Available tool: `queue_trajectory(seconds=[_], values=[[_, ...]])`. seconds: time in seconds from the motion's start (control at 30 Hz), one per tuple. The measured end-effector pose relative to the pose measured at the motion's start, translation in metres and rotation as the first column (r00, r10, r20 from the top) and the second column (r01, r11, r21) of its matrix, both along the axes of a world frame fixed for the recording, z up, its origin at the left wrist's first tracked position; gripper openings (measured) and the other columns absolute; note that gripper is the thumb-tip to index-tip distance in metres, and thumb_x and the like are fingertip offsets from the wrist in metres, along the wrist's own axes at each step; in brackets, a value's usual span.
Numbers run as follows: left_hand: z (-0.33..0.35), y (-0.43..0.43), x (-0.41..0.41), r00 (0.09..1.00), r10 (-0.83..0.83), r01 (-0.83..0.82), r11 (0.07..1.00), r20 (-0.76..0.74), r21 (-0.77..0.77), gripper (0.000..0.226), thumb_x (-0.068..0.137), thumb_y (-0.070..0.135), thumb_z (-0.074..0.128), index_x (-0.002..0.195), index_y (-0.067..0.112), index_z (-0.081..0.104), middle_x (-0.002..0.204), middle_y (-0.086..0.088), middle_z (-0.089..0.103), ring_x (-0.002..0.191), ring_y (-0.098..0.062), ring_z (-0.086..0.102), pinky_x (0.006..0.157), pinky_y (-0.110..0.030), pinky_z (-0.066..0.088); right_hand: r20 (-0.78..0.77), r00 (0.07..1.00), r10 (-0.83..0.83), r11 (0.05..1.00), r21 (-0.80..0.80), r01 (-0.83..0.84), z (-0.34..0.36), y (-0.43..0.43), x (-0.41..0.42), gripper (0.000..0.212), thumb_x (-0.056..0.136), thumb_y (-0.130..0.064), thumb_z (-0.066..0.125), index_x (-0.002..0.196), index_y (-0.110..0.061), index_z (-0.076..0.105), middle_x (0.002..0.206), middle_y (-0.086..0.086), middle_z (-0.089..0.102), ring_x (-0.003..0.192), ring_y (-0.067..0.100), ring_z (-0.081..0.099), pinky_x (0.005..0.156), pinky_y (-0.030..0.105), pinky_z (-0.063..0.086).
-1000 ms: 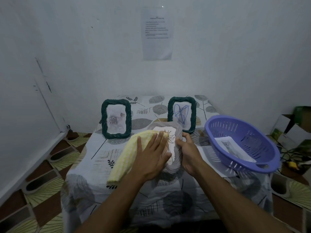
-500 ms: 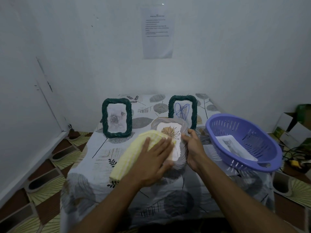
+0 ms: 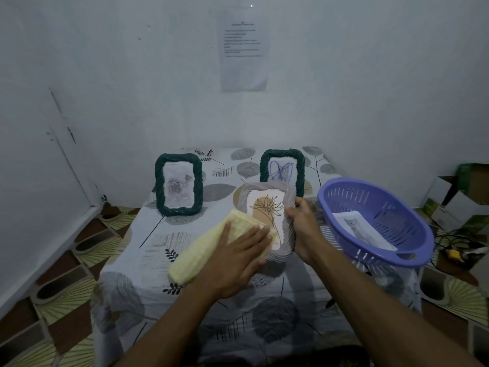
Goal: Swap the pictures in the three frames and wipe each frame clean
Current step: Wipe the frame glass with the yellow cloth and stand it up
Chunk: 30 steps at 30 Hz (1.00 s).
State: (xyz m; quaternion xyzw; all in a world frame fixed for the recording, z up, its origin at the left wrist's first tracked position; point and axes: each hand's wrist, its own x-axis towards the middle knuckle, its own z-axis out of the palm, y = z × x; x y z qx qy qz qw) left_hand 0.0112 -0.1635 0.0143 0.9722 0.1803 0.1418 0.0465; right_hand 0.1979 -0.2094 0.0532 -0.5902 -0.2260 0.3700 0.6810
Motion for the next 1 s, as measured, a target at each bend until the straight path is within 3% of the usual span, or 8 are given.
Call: queue_trajectory(seconds=[0.17, 0.33, 0.4, 0.57, 0.73, 0.8, 0.9, 1.0], values=[[0.011, 0.02, 0.011, 0.981, 0.184, -0.182, 0.982, 0.053, -0.05, 0.079, 0.084, 0.067, -0.017, 0.153, 0.031, 0.0, 0.158, 0.017, -0.012, 0.144, 0.0, -0.016, 0.115, -0.057, -0.01, -0.025, 0.998, 0.057, 0.998, -0.006, -0.058, -0.008, -0.002, -0.016, 0.019, 0.098, -0.007, 0.043, 0.11, -0.016, 0.055, 0.112, 0.021, 0.066, 0.105, 0.042, 0.062, 0.09, 0.063, 0.049], [0.0, -0.005, 0.0, 0.998, -0.056, 0.054, 0.998, 0.035, 0.044, 0.065, 0.098, 0.058, 0.003, 0.152, 0.028, 0.02, 0.16, 0.013, 0.008, 0.147, -0.002, 0.001, 0.116, -0.049, -0.016, 0.007, 0.999, -0.04, 0.999, 0.009, 0.04, 0.004, 0.001, 0.0, 0.019, 0.1, -0.009, 0.04, 0.115, -0.011, 0.051, 0.108, 0.017, 0.066, 0.094, 0.035, 0.064, 0.08, 0.05, 0.056], [-0.005, -0.002, -0.01, 0.997, -0.013, 0.008, 0.997, 0.07, 0.076, 0.064, 0.099, 0.056, 0.005, 0.15, 0.025, 0.029, 0.158, 0.012, 0.018, 0.146, -0.003, 0.012, 0.118, -0.049, -0.01, -0.006, 0.998, -0.058, 0.998, 0.012, 0.058, 0.004, -0.002, 0.001, 0.018, 0.1, -0.007, 0.039, 0.114, -0.011, 0.05, 0.101, 0.016, 0.067, 0.08, 0.03, 0.064, 0.066, 0.041, 0.057], [0.002, 0.015, -0.008, 0.992, 0.098, -0.102, 0.993, 0.082, 0.057, 0.071, 0.095, 0.062, -0.003, 0.152, 0.026, 0.021, 0.159, 0.014, 0.008, 0.148, -0.004, 0.003, 0.118, -0.048, -0.011, -0.083, 0.997, -0.003, 1.0, 0.015, 0.004, -0.007, -0.003, -0.012, 0.018, 0.1, -0.007, 0.04, 0.114, -0.011, 0.051, 0.104, 0.019, 0.068, 0.082, 0.031, 0.066, 0.075, 0.049, 0.056], [0.004, 0.008, -0.006, 0.997, -0.062, 0.059, 0.996, 0.054, 0.066, 0.065, 0.098, 0.059, 0.009, 0.149, 0.024, 0.031, 0.157, 0.014, 0.017, 0.147, -0.002, 0.008, 0.118, -0.043, -0.015, -0.066, 0.997, -0.046, 0.999, 0.012, 0.047, -0.003, 0.003, -0.007, 0.017, 0.1, -0.007, 0.04, 0.111, -0.014, 0.052, 0.109, 0.02, 0.066, 0.092, 0.032, 0.063, 0.085, 0.056, 0.052], [-0.003, 0.009, -0.011, 0.996, -0.067, 0.063, 0.996, 0.062, 0.069, 0.064, 0.099, 0.058, 0.011, 0.147, 0.024, 0.037, 0.156, 0.014, 0.022, 0.146, -0.002, 0.011, 0.118, -0.044, -0.013, -0.068, 0.996, -0.05, 0.999, -0.007, 0.049, -0.005, 0.001, -0.007, 0.018, 0.1, -0.007, 0.039, 0.112, -0.014, 0.051, 0.106, 0.02, 0.067, 0.087, 0.032, 0.064, 0.078, 0.053, 0.054], [-0.005, 0.014, -0.013, 0.995, 0.051, -0.055, 0.997, 0.081, 0.046, 0.068, 0.096, 0.061, 0.004, 0.147, 0.027, 0.035, 0.156, 0.015, 0.018, 0.147, -0.004, 0.01, 0.118, -0.047, -0.01, -0.088, 0.995, -0.038, 0.999, -0.019, 0.036, -0.009, -0.003, -0.013, 0.019, 0.1, -0.006, 0.04, 0.113, -0.013, 0.051, 0.1, 0.017, 0.068, 0.079, 0.03, 0.066, 0.07, 0.045, 0.056], [-0.004, 0.01, -0.01, 0.999, -0.019, 0.018, 0.999, 0.032, 0.034, 0.068, 0.096, 0.062, 0.005, 0.148, 0.028, 0.031, 0.157, 0.016, 0.014, 0.147, -0.001, 0.003, 0.118, -0.045, -0.013, -0.079, 0.995, -0.056, 0.998, -0.017, 0.055, -0.009, -0.004, -0.011, 0.021, 0.099, -0.006, 0.041, 0.116, -0.011, 0.052, 0.101, 0.02, 0.068, 0.078, 0.029, 0.063, 0.069, 0.043, 0.054]])
